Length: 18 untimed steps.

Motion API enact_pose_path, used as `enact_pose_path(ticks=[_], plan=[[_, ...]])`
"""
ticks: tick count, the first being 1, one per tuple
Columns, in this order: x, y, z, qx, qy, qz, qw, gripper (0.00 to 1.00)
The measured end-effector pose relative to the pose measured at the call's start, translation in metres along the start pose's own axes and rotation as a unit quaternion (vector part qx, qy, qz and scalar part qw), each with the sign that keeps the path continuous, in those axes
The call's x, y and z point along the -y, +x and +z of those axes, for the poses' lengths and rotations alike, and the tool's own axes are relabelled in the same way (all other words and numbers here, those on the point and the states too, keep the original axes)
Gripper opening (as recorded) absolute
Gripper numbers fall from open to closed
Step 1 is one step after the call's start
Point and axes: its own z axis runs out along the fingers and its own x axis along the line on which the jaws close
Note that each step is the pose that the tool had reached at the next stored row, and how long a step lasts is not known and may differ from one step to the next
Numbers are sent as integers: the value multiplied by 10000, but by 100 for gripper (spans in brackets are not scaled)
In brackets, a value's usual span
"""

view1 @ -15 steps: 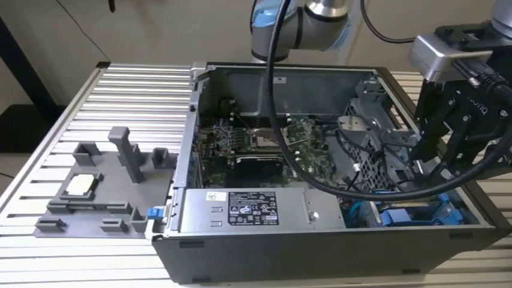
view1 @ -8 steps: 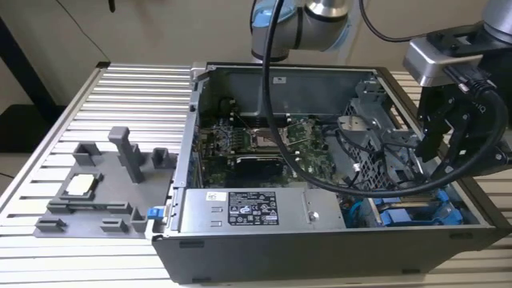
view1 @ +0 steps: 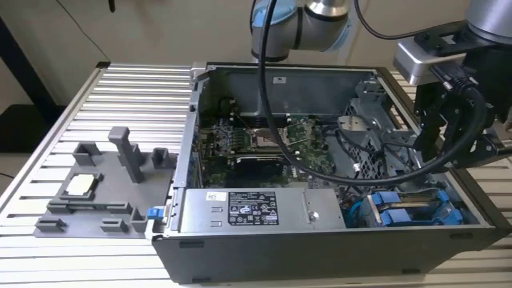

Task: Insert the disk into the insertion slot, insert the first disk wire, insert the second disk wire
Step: 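Insert the first disk wire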

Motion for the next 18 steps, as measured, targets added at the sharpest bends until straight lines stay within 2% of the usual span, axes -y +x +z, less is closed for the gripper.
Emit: enact_pose_path(ticks=[3, 7, 9, 10, 13, 16, 18], plan=[[-1, -28, 10, 17, 53, -119, 9999, 47], [-21, -49, 39, 24, 196, -194, 9996, 47], [-25, -52, 41, 13, 213, -196, 9996, 47], [-27, -55, 41, -4, 216, -200, 9996, 47], [-31, -68, 47, -43, 280, -217, 9994, 47], [-55, -83, 44, -108, 380, -244, 9989, 47], [-80, -94, 40, -183, 468, -262, 9984, 47]])
